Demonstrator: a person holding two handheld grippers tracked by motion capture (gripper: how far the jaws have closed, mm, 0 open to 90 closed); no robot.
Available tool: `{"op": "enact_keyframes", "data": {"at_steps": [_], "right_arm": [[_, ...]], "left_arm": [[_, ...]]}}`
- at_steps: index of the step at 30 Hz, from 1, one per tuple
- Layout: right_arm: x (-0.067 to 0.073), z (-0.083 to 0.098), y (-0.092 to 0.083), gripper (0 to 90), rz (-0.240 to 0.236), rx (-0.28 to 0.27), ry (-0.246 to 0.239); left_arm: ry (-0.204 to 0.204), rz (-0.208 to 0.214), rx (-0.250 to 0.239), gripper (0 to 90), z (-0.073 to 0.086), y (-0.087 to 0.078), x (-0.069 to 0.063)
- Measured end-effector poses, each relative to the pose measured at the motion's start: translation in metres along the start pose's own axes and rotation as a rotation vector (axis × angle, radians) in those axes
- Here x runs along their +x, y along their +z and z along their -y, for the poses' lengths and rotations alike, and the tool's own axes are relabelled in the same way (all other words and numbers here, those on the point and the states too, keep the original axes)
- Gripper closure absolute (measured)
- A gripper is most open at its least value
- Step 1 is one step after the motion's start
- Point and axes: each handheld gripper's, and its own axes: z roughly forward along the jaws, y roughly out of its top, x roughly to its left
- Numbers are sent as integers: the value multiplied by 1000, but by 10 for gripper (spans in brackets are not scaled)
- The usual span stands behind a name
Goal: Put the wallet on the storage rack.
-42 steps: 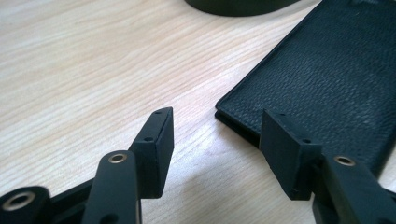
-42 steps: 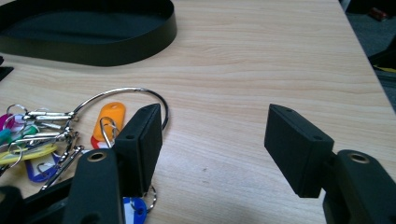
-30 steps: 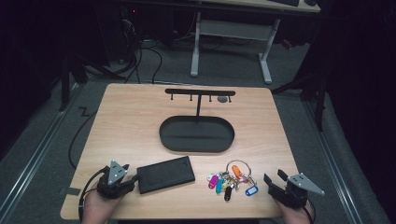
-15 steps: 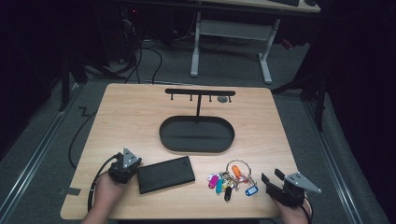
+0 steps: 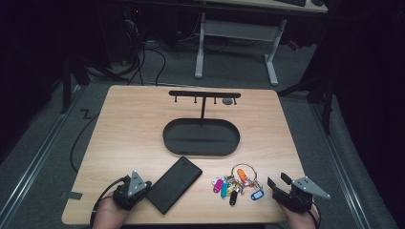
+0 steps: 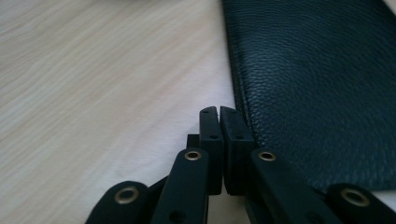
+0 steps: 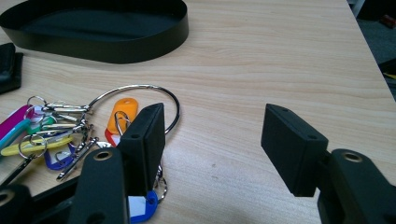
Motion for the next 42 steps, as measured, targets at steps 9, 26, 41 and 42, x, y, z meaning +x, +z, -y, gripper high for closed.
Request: {"op": "enact_keyframes", "data": {"at_steps": [9, 26, 41, 42], "right_arm": [[-2, 0, 3, 413, -31, 21, 18], [-2, 1, 6, 412, -40, 35, 13], [-3, 1, 8, 410, -50, 41, 22], [-2, 1, 7, 410, -51, 41, 22]], "left_arm": [[-35, -58, -79, 680, -7, -18, -5], [136, 72, -85, 480, -26, -17, -63], [227, 46, -56, 401, -28, 1, -84], [227, 46, -56, 403, -28, 1, -84]]}}
